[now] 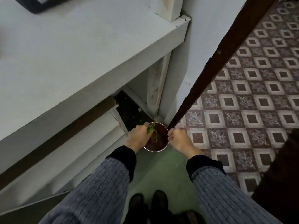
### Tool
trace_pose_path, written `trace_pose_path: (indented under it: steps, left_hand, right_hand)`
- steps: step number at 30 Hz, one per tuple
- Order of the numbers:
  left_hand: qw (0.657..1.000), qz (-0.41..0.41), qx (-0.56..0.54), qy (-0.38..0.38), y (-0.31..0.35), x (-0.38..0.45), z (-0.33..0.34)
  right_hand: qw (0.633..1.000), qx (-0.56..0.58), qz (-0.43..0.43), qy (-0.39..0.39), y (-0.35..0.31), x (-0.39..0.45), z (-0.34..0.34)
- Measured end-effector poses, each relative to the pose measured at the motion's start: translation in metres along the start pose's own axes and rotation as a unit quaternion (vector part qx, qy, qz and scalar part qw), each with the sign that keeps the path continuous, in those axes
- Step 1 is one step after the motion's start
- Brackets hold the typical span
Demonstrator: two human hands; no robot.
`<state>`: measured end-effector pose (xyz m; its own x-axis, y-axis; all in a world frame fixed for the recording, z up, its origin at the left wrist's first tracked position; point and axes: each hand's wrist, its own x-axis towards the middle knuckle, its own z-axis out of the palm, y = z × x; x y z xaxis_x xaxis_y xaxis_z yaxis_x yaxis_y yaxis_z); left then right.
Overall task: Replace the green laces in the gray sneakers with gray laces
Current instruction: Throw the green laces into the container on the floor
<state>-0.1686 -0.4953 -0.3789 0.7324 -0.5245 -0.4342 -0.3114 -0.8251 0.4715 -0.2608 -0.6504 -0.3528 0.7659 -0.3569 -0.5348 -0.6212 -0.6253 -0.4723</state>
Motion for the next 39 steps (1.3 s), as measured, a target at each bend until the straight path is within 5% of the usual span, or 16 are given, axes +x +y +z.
trace_pose_path:
  steps: [10,19,28,39]
  left_hand:
    - [0.997,0.039,0.057,-0.021,-0.091,0.197,0.225]
    - [0.992,0.042,0.084,-0.085,-0.135,0.269,0.300]
    - [0.984,0.020,0.083,-0.159,-0.103,0.207,0.195]
    - [0.991,0.062,0.070,-0.094,0.044,0.025,-0.068]
  right_hand:
    - [0.999,-0.029,0.016,0.007,0.141,0.192,0.154]
    - [0.996,-0.076,0.001,0.036,0.191,0.274,0.213]
    - [0.997,-0.070,0.009,-0.007,0.136,0.218,0.163]
    - [0.999,-0.047,-0.020,0.019,-0.036,0.012,-0.053]
